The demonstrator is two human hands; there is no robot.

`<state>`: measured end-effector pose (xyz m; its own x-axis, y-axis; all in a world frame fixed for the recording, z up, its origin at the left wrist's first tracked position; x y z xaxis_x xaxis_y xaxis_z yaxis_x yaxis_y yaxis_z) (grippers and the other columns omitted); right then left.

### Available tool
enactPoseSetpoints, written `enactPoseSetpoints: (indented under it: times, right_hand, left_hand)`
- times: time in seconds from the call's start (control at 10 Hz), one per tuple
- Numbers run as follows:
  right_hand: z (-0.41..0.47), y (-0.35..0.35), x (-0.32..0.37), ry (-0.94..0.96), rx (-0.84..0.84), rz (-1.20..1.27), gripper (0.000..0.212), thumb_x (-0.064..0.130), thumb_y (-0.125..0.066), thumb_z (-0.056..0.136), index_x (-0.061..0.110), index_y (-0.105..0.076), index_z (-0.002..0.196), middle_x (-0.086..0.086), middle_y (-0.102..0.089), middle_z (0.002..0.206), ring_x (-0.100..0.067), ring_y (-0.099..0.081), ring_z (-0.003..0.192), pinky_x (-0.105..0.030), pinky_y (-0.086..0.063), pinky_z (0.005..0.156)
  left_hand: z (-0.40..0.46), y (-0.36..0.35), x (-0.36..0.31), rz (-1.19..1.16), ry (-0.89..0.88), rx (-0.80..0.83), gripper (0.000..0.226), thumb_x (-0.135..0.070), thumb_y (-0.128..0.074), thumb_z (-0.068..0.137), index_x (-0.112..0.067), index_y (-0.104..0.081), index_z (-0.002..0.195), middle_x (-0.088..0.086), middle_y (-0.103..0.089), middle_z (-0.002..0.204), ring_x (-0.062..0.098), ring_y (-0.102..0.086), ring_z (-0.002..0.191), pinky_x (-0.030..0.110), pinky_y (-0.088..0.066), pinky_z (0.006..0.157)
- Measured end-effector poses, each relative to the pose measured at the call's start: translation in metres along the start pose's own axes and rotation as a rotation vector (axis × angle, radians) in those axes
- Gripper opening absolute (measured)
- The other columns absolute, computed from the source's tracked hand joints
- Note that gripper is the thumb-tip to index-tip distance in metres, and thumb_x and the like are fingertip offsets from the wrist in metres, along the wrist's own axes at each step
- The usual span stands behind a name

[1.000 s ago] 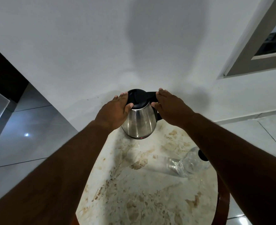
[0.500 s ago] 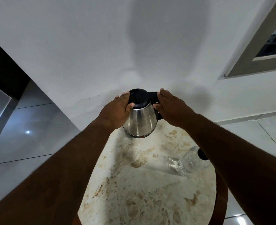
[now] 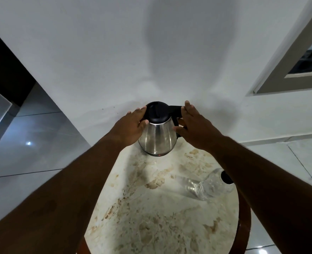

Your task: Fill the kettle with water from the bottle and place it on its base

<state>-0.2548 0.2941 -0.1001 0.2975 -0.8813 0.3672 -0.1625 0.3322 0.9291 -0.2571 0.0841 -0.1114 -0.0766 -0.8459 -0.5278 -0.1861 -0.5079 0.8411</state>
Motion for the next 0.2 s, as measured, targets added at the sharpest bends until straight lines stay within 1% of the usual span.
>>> enactPoseSetpoints:
  times: [0.1,0.2]
  right_hand:
    - [-0.021,0.005,0.004,0.008,-0.013,0.007,0.086,0.048,-0.055,0.09,0.002,-0.01,0.148,-0.015,-0.001,0.159,-0.027,-0.001,0.146,-0.04,-0.018,0.115]
    - [-0.042,0.026,0.014,-0.001,0.034,-0.059,0.094,0.052,-0.057,0.087,0.001,-0.009,0.148,-0.019,-0.004,0.159,-0.029,-0.002,0.146,-0.041,-0.015,0.116]
  left_hand:
    - [-0.028,0.009,0.011,-0.051,0.058,-0.062,0.06,-0.042,-0.046,0.096,-0.022,-0.026,0.15,0.007,-0.034,0.155,0.024,-0.025,0.146,0.046,-0.025,0.116]
    - [-0.057,0.032,0.01,0.08,0.097,-0.045,0.075,-0.057,-0.045,0.091,-0.024,-0.017,0.152,0.004,-0.02,0.161,0.022,-0.013,0.149,0.049,-0.021,0.118]
Point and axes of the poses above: each hand's wrist, its own z-axis towards the middle knuckle, its own y-axis out of the back of the hand, x = y × z, the point moved 5 cm from there along z, towards the middle knuckle
